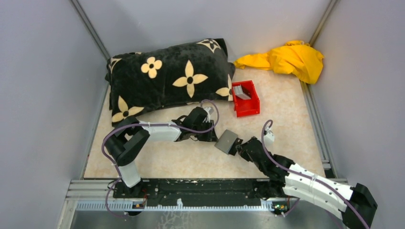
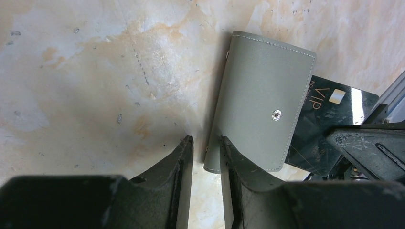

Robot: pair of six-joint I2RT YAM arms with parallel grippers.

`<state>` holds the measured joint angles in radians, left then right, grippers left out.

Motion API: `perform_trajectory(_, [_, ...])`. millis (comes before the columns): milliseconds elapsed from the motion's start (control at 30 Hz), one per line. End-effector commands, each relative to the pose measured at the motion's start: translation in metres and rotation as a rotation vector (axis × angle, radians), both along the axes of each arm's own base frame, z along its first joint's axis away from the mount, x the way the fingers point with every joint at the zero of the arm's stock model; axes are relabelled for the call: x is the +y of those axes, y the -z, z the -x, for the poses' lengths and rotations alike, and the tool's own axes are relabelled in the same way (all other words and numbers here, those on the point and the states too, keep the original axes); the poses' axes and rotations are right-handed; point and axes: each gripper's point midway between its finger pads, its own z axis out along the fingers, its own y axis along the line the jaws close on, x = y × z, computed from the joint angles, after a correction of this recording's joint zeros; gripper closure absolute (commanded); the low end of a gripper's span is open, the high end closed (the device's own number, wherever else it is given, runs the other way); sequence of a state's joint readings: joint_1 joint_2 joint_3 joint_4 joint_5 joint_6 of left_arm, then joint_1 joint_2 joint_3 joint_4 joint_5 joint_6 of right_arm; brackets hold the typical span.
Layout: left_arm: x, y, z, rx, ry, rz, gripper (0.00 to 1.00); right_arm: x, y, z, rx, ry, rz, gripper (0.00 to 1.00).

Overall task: Put the credit cards into the card holder
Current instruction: Open the card holder at the center of the board.

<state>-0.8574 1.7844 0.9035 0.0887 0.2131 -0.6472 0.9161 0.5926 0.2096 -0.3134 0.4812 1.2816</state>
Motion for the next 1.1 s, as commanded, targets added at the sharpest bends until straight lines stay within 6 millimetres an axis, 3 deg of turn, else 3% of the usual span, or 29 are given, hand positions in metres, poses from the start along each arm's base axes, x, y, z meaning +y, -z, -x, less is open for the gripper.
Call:
perform_trajectory(0, [0.001, 0.007, 0.006, 0.025, 0.004, 0.018, 0.67, 0.006, -0.009, -0.007, -0.029, 0.031, -0.057, 1.0])
perform_trajectory(767, [0.001, 0.017, 0.025, 0.06, 0.015, 0.02, 0.69, 0.001, 0.007, -0.014, -0.005, 0.07, -0.148, 1.0])
perform_trajectory(1067, [0.005, 0.023, 0.032, 0.076, 0.02, 0.005, 0.69, 0.005, 0.023, -0.012, 0.028, 0.057, -0.168, 1.0])
